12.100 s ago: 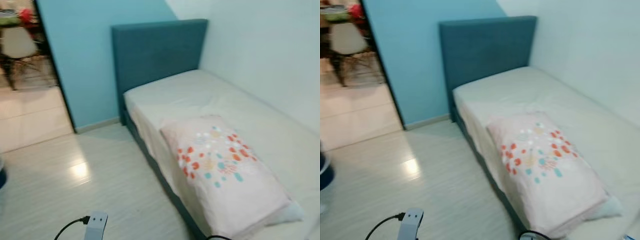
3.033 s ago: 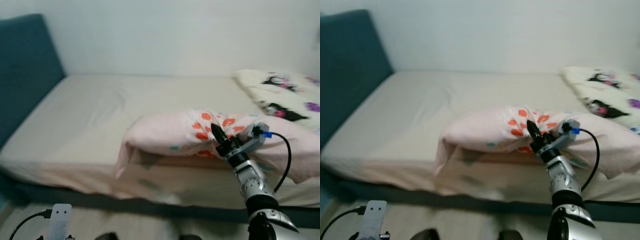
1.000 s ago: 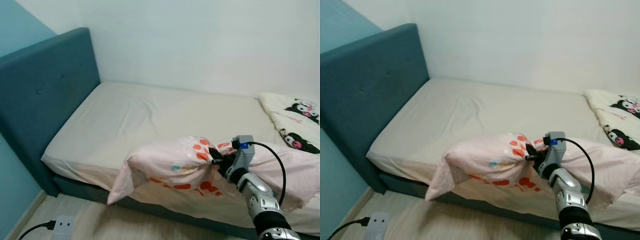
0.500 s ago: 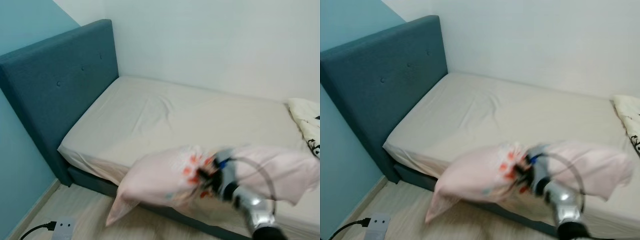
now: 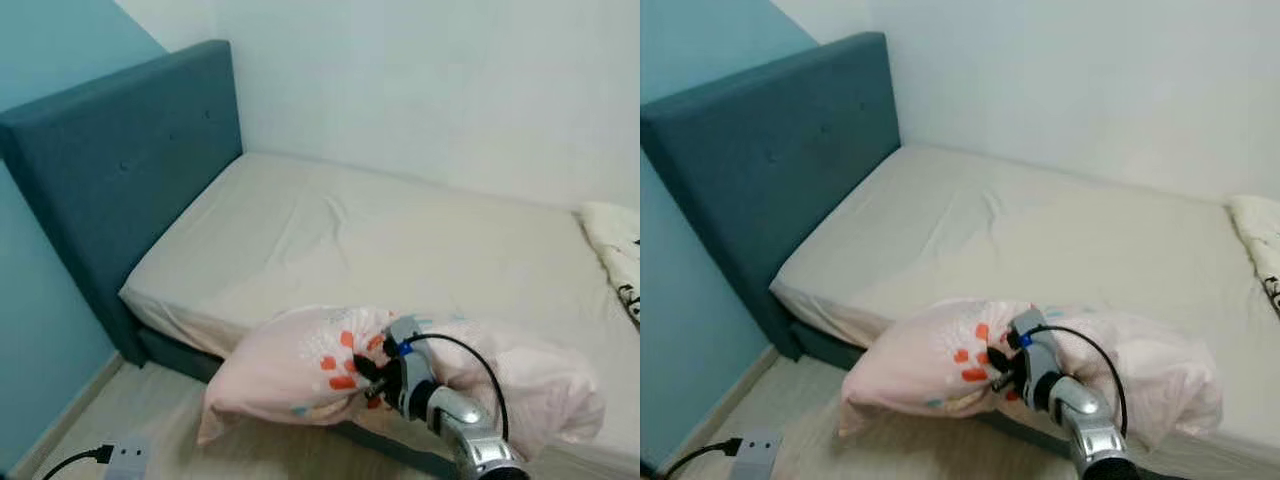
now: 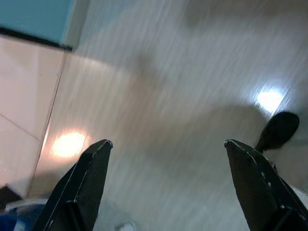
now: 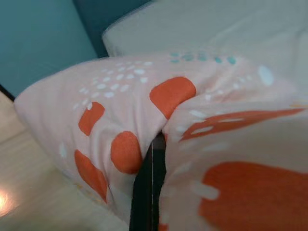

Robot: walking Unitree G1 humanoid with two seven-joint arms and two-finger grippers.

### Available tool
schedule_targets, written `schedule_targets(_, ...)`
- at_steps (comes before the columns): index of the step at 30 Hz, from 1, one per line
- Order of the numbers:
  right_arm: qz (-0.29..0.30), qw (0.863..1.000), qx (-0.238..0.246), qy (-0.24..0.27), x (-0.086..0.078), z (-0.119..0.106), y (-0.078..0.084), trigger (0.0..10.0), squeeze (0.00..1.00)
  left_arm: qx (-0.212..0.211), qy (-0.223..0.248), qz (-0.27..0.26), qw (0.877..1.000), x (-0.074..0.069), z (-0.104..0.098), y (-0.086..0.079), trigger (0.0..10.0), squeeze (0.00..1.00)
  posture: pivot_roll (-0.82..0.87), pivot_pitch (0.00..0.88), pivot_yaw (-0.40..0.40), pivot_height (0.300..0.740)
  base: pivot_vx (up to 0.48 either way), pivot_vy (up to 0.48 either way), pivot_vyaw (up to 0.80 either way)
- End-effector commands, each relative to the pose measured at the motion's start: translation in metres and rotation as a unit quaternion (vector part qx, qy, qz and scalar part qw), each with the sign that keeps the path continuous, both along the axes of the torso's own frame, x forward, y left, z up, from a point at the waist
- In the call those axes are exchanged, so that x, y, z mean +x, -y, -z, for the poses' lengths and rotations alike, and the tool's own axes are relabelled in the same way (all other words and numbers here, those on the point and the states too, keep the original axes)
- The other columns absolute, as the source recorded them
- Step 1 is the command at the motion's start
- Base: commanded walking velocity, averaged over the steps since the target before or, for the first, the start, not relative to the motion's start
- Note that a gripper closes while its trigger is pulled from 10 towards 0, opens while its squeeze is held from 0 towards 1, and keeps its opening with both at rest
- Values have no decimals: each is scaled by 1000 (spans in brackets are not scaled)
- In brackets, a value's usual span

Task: Clean up the room

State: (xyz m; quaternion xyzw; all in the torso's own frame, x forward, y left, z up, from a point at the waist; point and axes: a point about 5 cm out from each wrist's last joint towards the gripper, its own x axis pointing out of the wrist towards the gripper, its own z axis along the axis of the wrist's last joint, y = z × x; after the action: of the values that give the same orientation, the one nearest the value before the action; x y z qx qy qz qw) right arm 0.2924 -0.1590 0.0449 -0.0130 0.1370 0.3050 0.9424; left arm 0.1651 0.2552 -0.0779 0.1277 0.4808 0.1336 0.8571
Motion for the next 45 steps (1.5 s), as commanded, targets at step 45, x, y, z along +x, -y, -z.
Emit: schedule_targets(45, 19, 990, -47, 129, 33, -66, -9, 10000, 0, -23, 7, -22, 999, 0, 1, 4, 10000, 0, 6, 0, -45, 739, 287, -62, 322)
